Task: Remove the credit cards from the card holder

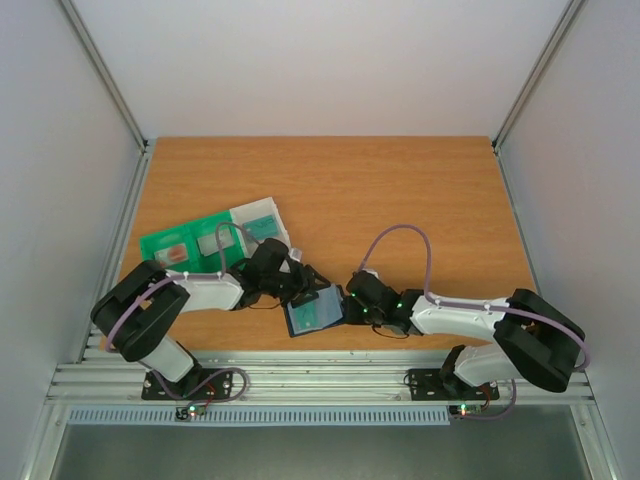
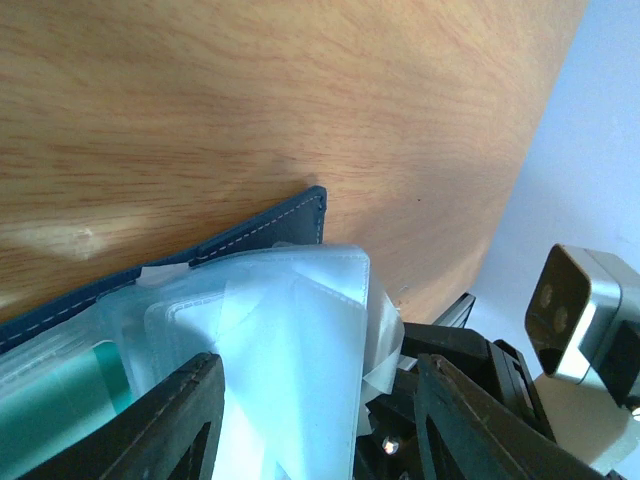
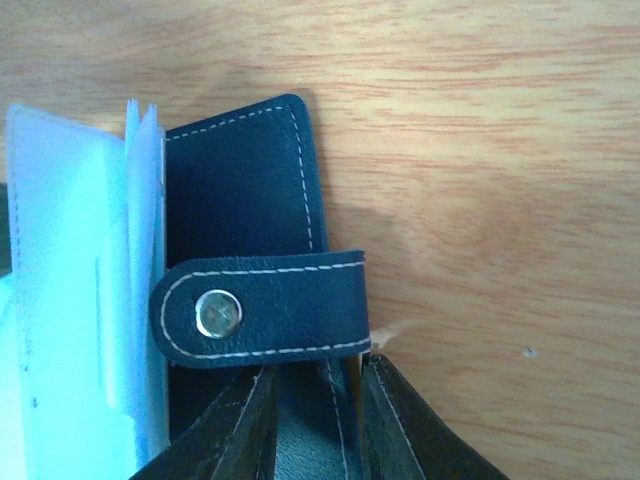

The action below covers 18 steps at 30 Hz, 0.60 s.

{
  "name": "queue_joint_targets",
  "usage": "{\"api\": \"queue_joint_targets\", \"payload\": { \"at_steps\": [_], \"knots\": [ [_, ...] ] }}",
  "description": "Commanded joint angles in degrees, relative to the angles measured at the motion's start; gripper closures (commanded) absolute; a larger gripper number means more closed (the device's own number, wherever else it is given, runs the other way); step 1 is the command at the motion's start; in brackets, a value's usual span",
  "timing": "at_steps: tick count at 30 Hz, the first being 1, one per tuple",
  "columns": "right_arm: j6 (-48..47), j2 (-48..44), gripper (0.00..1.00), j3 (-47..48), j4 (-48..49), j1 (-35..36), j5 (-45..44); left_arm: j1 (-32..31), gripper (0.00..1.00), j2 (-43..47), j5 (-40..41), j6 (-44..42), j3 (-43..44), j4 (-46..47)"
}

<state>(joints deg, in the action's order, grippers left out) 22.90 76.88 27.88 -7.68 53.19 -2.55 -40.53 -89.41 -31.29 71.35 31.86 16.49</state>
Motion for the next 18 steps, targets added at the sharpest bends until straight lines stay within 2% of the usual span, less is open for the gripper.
{"api": "queue_joint_targets", "payload": {
  "at_steps": [1,10,14,18],
  "knots": [
    [0.23,-2.13,0.74,-1.07,-4.58,-0.33,-1.14,-0.35,0.47,-2.31,0.78,-0.78,2.66,1.57],
    [-3.23,-14.24,0.6,2.88,-18.68,-0.29,-4.54,-0.38,0.47,-5.59,0.31,-1.61,5.5,1.79],
    [-5.47,-18.15,0.58,4.11,-17.47,-0.19,1.51,-0.41,0.46,-5.97,0.69,-2.06,6.75,0.9],
    [-5.92,-17.86,0.49,6.07,-14.44,1.01,7.19,-0.39,0.47,-7.3,0.45,-2.06,7.23,1.74]
  ]
}}
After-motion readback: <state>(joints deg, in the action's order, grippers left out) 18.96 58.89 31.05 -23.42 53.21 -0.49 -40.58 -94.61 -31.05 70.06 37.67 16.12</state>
